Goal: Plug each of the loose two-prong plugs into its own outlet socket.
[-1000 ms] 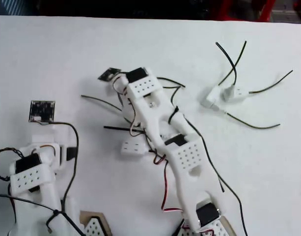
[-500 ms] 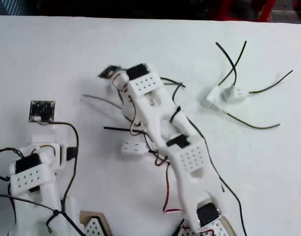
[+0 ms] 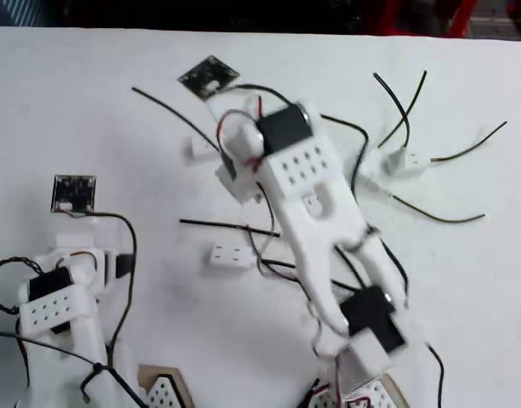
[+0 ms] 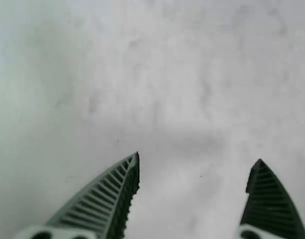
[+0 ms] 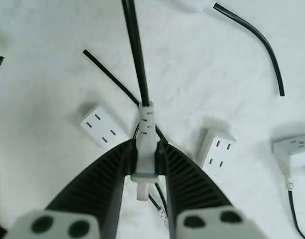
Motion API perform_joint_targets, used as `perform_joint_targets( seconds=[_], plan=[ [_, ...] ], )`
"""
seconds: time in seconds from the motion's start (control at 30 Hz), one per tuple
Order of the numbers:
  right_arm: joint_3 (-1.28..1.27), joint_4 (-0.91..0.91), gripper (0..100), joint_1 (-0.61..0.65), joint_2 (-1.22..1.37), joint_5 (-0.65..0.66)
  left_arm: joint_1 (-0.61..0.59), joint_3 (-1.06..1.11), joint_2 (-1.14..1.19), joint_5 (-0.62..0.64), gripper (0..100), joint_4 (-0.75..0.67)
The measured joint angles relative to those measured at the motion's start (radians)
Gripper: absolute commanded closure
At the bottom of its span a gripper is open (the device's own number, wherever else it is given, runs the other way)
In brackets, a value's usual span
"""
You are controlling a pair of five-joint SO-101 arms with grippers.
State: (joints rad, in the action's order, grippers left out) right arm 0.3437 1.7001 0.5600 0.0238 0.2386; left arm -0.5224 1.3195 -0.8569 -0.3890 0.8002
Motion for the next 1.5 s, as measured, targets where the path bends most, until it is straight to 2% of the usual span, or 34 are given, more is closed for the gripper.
perform_joint_targets(
  seconds=[0.23,0.5,0.67,0.8,1.1,1.33,1.5],
  plan=[
    [-0.327,-0.186,98.1,0.052,-0.308,-0.133,0.000,0.002,-0.002,0.000,66,-0.011],
    [-0.844,-0.605,98.1,0.054,-0.666,-0.213,0.003,0.002,-0.002,0.009,66,-0.011],
    [-1.119,-0.825,98.1,0.054,-0.798,-0.213,0.080,-0.011,-0.002,0.097,66,-0.011],
    [-1.246,-0.945,98.1,0.066,-0.862,-0.262,0.152,-0.083,-0.002,0.190,66,-0.011],
    [-1.453,-1.077,98.1,0.180,-0.990,-0.308,0.318,-0.262,-0.002,0.420,66,-0.011],
    [-1.487,-1.096,98.1,0.203,-1.008,-0.308,0.479,-0.310,-0.002,0.450,66,-0.011],
    [-1.487,-1.096,98.1,0.204,-1.008,-0.308,0.537,-0.310,-0.002,0.450,66,-0.003]
  ],
)
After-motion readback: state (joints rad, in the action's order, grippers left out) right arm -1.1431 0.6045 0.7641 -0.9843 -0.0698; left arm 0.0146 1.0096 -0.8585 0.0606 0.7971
